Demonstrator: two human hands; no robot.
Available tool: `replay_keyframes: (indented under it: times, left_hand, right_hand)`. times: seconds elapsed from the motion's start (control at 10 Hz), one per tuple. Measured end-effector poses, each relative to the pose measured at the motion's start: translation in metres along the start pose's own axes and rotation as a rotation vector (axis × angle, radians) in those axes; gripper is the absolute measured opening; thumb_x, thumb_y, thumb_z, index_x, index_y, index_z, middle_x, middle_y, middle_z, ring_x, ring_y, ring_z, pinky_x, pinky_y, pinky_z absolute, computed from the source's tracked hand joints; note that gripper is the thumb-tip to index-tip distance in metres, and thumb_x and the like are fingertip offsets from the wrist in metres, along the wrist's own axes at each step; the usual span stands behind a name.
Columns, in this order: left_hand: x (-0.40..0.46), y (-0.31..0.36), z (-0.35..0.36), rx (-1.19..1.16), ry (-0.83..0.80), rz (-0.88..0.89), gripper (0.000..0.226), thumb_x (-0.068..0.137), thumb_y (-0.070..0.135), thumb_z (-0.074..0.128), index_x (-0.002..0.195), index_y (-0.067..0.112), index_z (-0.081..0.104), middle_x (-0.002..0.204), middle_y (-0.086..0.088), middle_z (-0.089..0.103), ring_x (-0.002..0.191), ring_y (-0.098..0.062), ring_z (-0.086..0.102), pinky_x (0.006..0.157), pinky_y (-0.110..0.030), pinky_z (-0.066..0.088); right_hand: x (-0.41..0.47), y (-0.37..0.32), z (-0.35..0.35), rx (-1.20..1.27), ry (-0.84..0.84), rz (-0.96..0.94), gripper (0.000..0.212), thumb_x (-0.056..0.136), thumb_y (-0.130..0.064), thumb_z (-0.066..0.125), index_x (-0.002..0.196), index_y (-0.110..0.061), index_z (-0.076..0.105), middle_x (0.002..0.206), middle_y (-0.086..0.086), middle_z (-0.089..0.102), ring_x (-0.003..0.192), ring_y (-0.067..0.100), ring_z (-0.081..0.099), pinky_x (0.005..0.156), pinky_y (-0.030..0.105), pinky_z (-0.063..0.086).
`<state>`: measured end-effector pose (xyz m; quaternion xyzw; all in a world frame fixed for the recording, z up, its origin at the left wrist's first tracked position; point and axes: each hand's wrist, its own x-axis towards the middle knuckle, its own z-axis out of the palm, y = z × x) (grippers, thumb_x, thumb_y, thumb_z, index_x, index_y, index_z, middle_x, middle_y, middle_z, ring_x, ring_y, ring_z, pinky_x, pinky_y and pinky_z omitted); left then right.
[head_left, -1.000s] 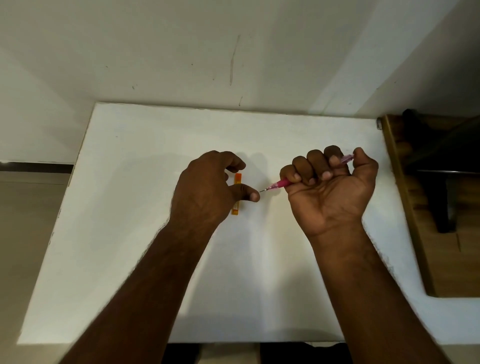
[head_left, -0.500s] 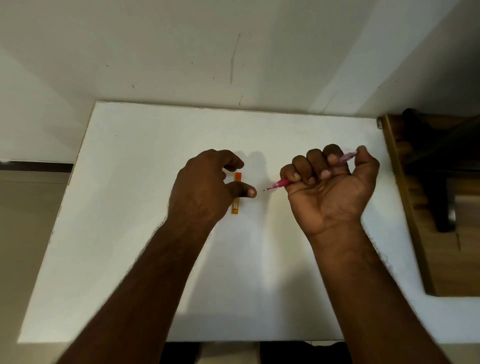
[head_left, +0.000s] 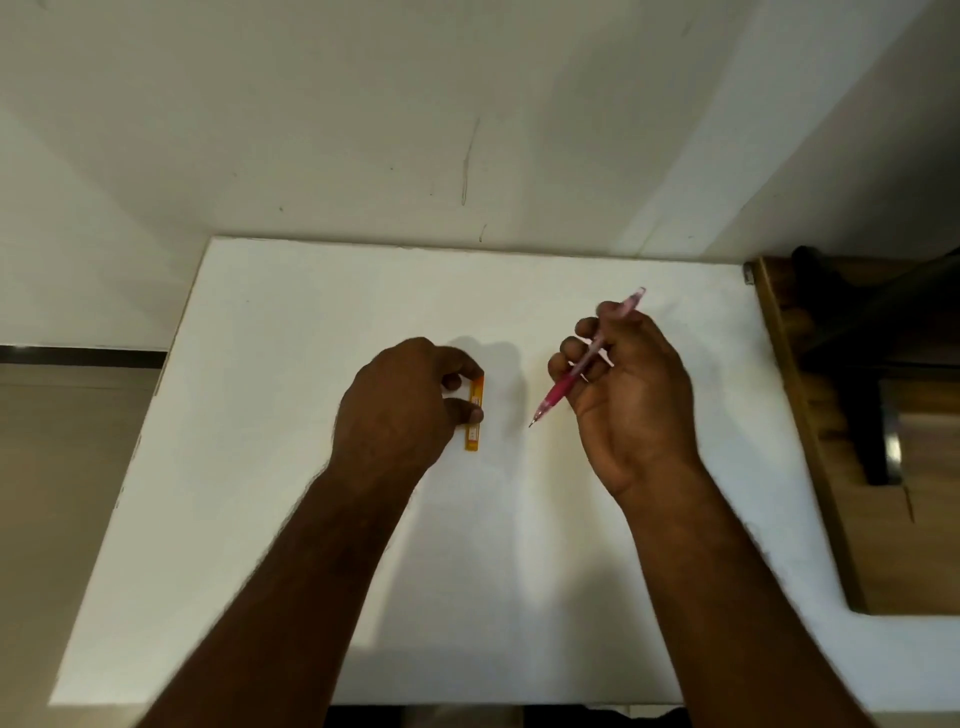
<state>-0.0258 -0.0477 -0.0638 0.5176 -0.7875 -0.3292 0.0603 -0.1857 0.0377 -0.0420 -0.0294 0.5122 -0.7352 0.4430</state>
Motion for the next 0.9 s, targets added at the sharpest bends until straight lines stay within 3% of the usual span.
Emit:
replay_keyframes:
  times: [0.1,0.2,0.3,0.4,0.6,0.8,0.9]
  left_hand:
    - [-0.001,-0.001,0.000,0.017,0.001,0.004,0.038,0.069,0.038,0.087,0.104,0.040,0.073,0.085,0.016,0.057,0.081,-0.009,0.056,0.065,-0.024,0.036]
    - [-0.002,0.000,0.000,0.023,0.011,0.023,0.038,0.070,0.041,0.086,0.106,0.039,0.072,0.089,0.015,0.060,0.083,-0.010,0.057,0.069,-0.025,0.038]
    - [0.000,0.002,-0.001,0.045,-0.011,0.020,0.040,0.072,0.042,0.084,0.110,0.037,0.072,0.093,0.012,0.061,0.087,-0.012,0.059,0.073,-0.025,0.040]
    - [0.000,0.001,-0.002,0.050,-0.019,0.018,0.041,0.073,0.042,0.084,0.112,0.036,0.071,0.096,0.011,0.063,0.090,-0.013,0.061,0.075,-0.026,0.041]
    - [0.000,0.003,-0.002,0.057,-0.013,0.021,0.041,0.075,0.041,0.083,0.113,0.035,0.070,0.097,0.011,0.063,0.089,-0.012,0.060,0.074,-0.024,0.040]
    - [-0.002,0.002,-0.004,-0.024,0.005,0.028,0.041,0.075,0.039,0.083,0.113,0.033,0.071,0.096,0.013,0.061,0.085,-0.008,0.057,0.071,-0.022,0.038]
    - [-0.009,0.004,-0.014,-0.084,0.057,0.074,0.043,0.075,0.042,0.083,0.115,0.032,0.070,0.103,0.014,0.065,0.084,-0.006,0.058,0.068,-0.019,0.038]
  right_hand:
    - [-0.004,0.009,0.001,-0.384,0.022,-0.116,0.006,0.098,-0.016,0.067,0.099,-0.012,0.071,0.079,-0.003,0.069,0.068,0.013,0.070,0.071,0.033,0.064]
    - [-0.006,0.021,-0.004,-0.896,0.088,-0.253,0.011,0.088,-0.032,0.078,0.095,-0.024,0.075,0.072,-0.011,0.073,0.066,0.011,0.074,0.070,0.034,0.064]
    - [-0.006,0.032,-0.005,-1.278,0.156,-0.364,0.027,0.079,-0.050,0.081,0.093,-0.029,0.072,0.070,-0.017,0.067,0.064,0.003,0.065,0.067,0.024,0.054]
    - [-0.004,0.039,-0.006,-1.402,0.154,-0.391,0.027,0.081,-0.050,0.080,0.089,-0.027,0.069,0.077,-0.011,0.073,0.069,0.011,0.067,0.070,0.028,0.055]
    - [0.003,0.046,-0.009,-1.546,0.101,-0.375,0.029,0.084,-0.052,0.075,0.083,-0.025,0.065,0.076,-0.007,0.068,0.066,0.012,0.060,0.061,0.024,0.040]
    - [-0.002,0.039,-0.008,-1.505,0.141,-0.387,0.047,0.086,-0.057,0.070,0.113,-0.018,0.070,0.099,0.000,0.076,0.078,0.015,0.063,0.071,0.026,0.043]
    - [-0.016,0.029,-0.005,-1.467,0.155,-0.438,0.049,0.087,-0.060,0.066,0.115,-0.019,0.069,0.107,0.000,0.075,0.092,0.021,0.071,0.074,0.029,0.048]
